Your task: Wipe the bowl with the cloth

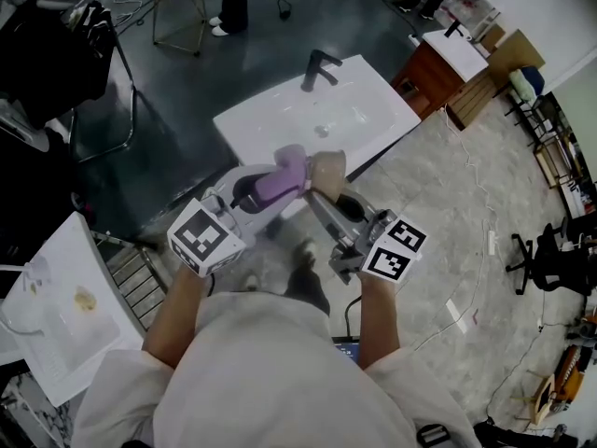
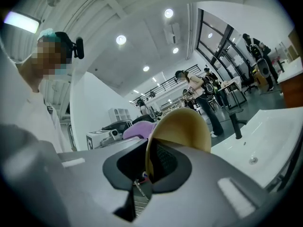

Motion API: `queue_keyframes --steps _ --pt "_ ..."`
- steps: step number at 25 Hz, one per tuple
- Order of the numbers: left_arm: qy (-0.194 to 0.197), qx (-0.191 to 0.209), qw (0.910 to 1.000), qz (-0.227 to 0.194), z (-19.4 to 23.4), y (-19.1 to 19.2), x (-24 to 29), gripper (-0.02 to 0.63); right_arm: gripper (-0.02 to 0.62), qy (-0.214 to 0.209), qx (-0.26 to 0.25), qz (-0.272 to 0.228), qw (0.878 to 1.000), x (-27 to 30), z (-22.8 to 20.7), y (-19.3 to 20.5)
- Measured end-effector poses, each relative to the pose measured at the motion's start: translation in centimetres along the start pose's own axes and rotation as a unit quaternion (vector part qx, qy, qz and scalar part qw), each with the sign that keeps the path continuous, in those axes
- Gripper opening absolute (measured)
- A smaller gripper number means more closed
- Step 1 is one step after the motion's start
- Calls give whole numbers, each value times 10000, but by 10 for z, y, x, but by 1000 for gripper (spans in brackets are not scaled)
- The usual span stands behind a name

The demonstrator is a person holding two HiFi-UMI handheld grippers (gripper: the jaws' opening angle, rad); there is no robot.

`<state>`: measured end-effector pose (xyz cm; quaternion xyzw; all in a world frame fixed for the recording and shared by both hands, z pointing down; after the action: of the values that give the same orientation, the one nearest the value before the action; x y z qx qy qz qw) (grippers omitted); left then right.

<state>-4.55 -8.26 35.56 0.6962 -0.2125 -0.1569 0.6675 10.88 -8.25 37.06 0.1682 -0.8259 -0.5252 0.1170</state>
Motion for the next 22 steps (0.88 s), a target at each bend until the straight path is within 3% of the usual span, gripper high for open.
queue_keyframes --steps 5,11,22 --pt "-330 97 9994 -103 5 -11 -5 110 20 403 -356 415 9977 2 -2 -3" --pt "-894 199 9958 59 11 -15 -20 113 20 549 -583 456 9957 5 6 -7" --pt "-1900 410 9794 541 26 -15 -61 114 20 1339 -1065 561 9837 -1 19 -29"
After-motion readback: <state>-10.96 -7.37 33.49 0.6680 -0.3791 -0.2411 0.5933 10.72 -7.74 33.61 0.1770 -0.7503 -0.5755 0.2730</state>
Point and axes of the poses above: the fingertips, and each gripper's own axes: x forward along the fingers, z to its left, y out of its underside, the point moved 7 cm from there along -x, backward along the fingers, and after that the axes turned 3 degrees about z, right-handed, at the moved point
